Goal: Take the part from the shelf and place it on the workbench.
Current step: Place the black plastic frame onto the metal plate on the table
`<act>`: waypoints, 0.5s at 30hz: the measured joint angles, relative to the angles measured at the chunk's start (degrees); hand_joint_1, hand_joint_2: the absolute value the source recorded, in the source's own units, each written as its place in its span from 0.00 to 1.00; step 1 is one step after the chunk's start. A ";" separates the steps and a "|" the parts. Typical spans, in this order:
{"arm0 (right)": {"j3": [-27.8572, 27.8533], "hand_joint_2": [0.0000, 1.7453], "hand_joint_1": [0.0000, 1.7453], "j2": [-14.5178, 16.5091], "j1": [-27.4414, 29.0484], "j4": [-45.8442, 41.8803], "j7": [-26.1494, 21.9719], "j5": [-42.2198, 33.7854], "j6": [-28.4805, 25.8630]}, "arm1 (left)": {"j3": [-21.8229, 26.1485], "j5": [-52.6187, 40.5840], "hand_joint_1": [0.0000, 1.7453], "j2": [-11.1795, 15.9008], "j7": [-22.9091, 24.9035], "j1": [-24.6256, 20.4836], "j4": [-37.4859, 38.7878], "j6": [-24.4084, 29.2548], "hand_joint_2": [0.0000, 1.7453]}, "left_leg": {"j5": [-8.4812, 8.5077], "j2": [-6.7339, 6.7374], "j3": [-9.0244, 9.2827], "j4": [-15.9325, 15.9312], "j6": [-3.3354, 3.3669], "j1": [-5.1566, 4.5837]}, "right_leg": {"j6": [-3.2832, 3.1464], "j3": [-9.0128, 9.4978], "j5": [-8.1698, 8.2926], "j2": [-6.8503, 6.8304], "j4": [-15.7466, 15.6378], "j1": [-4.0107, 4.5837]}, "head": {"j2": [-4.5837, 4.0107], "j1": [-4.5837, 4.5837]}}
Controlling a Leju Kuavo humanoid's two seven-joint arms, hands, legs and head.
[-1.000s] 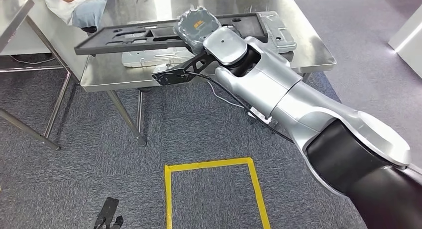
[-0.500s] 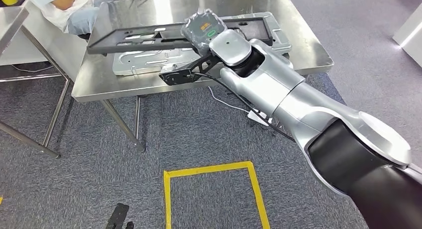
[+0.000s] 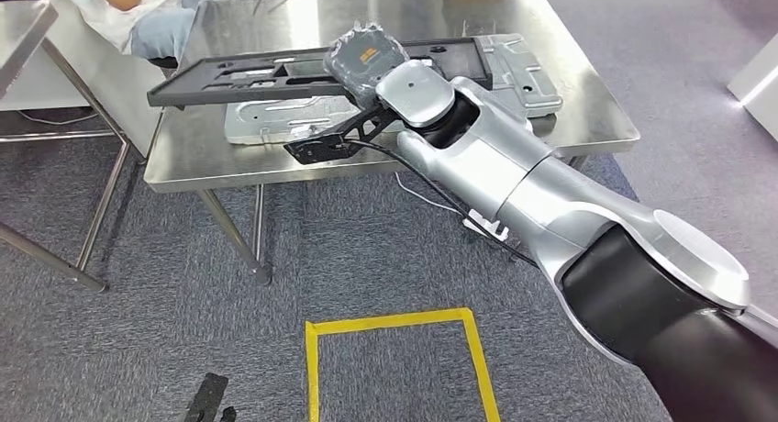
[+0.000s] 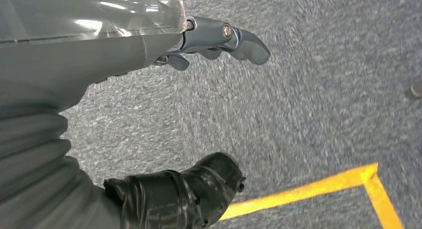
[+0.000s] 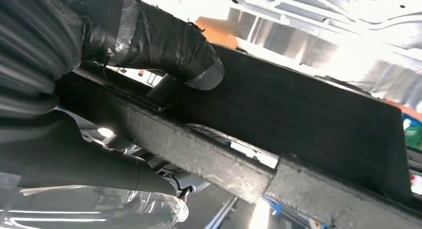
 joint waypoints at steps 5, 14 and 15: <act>0.01 1.00 1.00 0.04 0.14 0.15 -0.08 -0.03 0.02 | 0.43 -0.45 0.00 -0.04 -0.35 0.05 0.01 -0.01 1.00 | -2.35 -0.47 1.27 1.45 -0.68 -0.10 | -1.16 3.71 9.44 -0.06 -13.45 0.26 | 0.01 0.00; 0.01 1.00 1.00 0.44 0.06 0.15 -0.09 -0.10 0.01 | 1.39 -2.49 0.00 -0.15 -0.71 -0.37 0.04 0.02 1.00 | -7.41 0.04 -4.80 12.54 -3.38 0.27 | -2.87 6.45 8.77 0.30 -16.47 0.17 | 0.00 -0.40; 0.01 1.00 1.00 0.45 0.29 0.15 -0.15 -0.11 0.02 | 1.64 -2.68 0.00 -0.15 -0.71 -0.37 0.06 0.02 1.00 | -7.75 0.04 -6.74 15.35 -3.51 0.31 | -2.94 6.84 8.46 0.36 -16.46 0.19 | 0.00 -0.40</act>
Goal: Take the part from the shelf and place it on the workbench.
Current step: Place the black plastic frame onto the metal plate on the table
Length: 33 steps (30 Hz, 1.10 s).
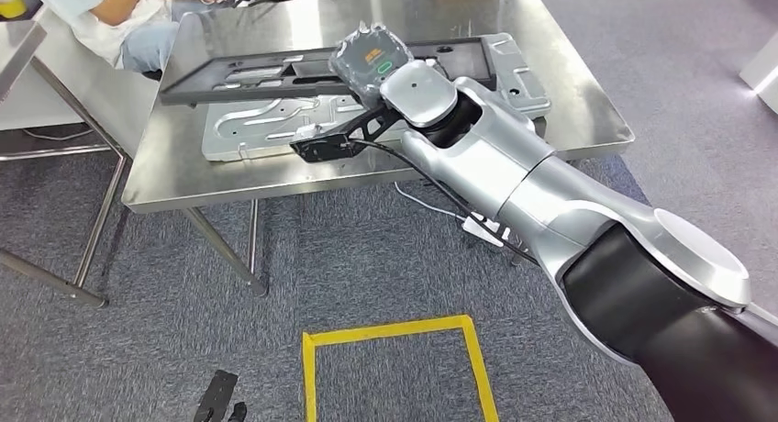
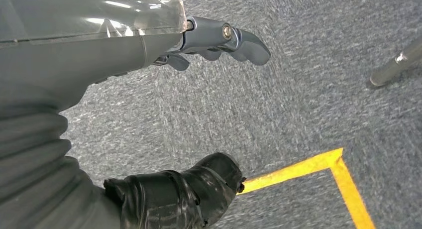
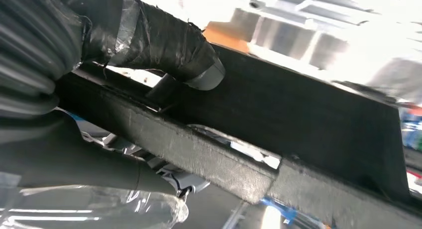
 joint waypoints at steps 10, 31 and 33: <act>0.00 1.00 1.00 0.38 0.30 0.03 -0.14 -0.13 -0.02 | 1.12 -1.19 0.00 0.02 -0.03 -0.09 0.03 0.00 1.00 | 9.53 0.10 4.95 -15.57 2.33 -0.65 | 1.92 2.92 -3.03 0.16 -0.09 0.38 | 0.01 0.08; 0.00 1.00 1.00 -0.65 1.82 0.02 1.28 -0.86 0.41 | 3.96 -4.36 0.00 -0.42 -1.28 0.29 1.01 0.00 1.00 | 0.28 0.02 -0.65 0.90 0.03 -0.04 | -0.09 0.28 -0.24 0.14 -0.01 -0.27 | 0.01 -0.04; 0.00 1.00 1.00 -0.75 2.47 0.02 1.43 -0.86 0.44 | 4.49 -4.87 0.00 -0.43 -1.22 0.41 1.11 0.00 1.00 | 3.89 0.02 -1.29 -0.98 0.01 0.04 | 0.06 1.31 -1.07 0.28 0.14 -0.28 | 0.00 -0.04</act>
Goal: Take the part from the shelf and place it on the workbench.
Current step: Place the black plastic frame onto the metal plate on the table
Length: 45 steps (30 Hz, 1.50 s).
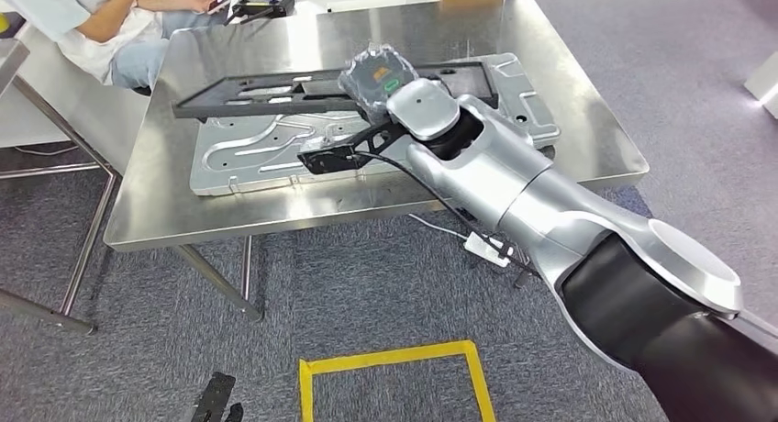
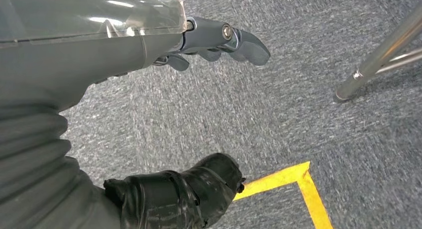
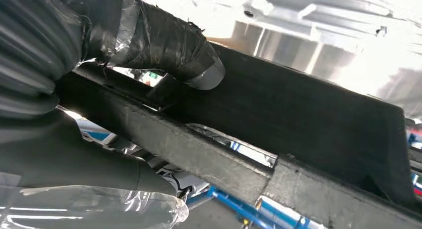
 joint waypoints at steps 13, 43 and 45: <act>0.00 1.00 1.00 -0.68 0.18 -0.26 0.38 0.00 -0.04 | 3.70 -4.47 0.00 -0.16 -0.48 -0.35 0.82 0.00 1.00 | 4.37 0.05 6.83 -14.15 3.74 -0.39 | 2.62 -7.37 -7.54 -0.41 15.38 0.39 | 0.00 0.57; 0.00 1.00 1.00 -2.81 0.98 -0.89 1.09 0.02 -0.38 | 17.33 -22.27 0.00 -0.46 -0.43 -0.56 1.93 0.04 1.00 | 3.93 0.03 7.05 -13.96 3.45 -0.25 | 2.45 -5.79 -7.97 -0.38 14.07 0.40 | 0.01 0.42; 0.00 1.00 1.00 -3.01 1.66 -0.88 1.08 0.02 -0.39 | 17.87 -22.67 0.00 -0.46 -0.37 -0.46 1.93 0.04 1.00 | 3.18 -0.07 7.90 -13.85 3.54 -0.31 | 2.37 -8.36 -6.49 -0.40 16.37 0.39 | 0.01 0.43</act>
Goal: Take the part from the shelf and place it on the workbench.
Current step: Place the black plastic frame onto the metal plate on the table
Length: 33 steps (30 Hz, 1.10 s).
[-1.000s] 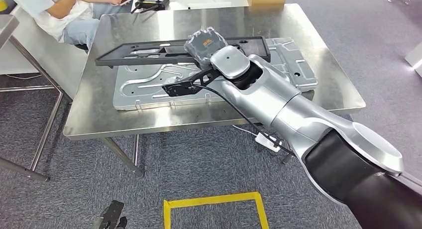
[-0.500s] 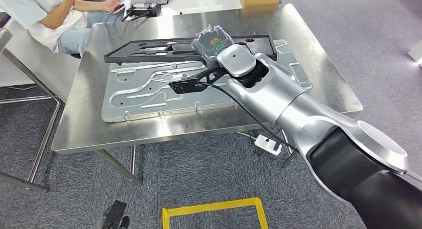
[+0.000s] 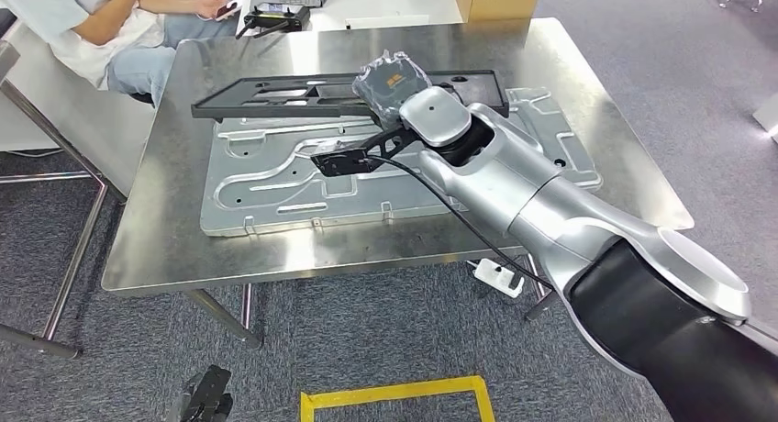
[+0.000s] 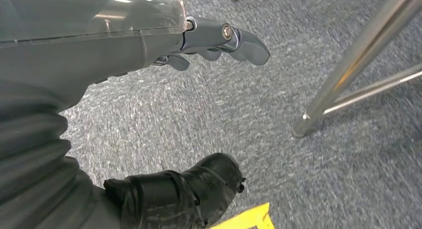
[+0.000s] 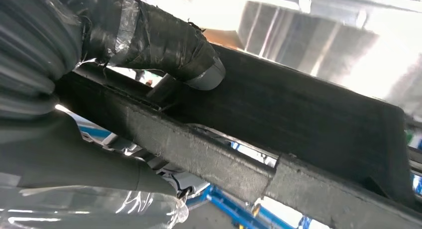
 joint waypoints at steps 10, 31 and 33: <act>0.00 1.00 1.00 -0.72 0.02 -0.12 0.88 0.07 0.01 | 17.43 -50.09 0.00 -0.96 7.32 3.17 -3.64 0.09 1.00 | -3.59 -0.09 0.54 2.73 -2.50 -0.26 | -2.11 5.99 8.19 0.40 -16.35 -0.08 | 0.01 -0.26; 0.00 1.00 1.00 -1.36 0.97 -0.64 1.40 -0.19 0.14 | 76.14 -74.84 0.00 -7.05 0.90 6.23 -10.06 0.09 1.00 | 0.24 0.08 1.03 -1.14 0.17 -0.07 | 0.13 -0.08 1.28 0.05 -1.19 -0.14 | -0.01 0.05; 0.00 1.00 1.00 -1.45 1.02 -0.64 1.38 -0.19 0.13 | 78.26 -75.09 0.00 -7.40 0.73 6.24 -10.10 0.09 1.00 | -0.81 -0.13 1.55 -0.40 -0.28 0.10 | 0.21 2.16 6.08 -0.09 -8.08 -0.45 | -0.01 0.07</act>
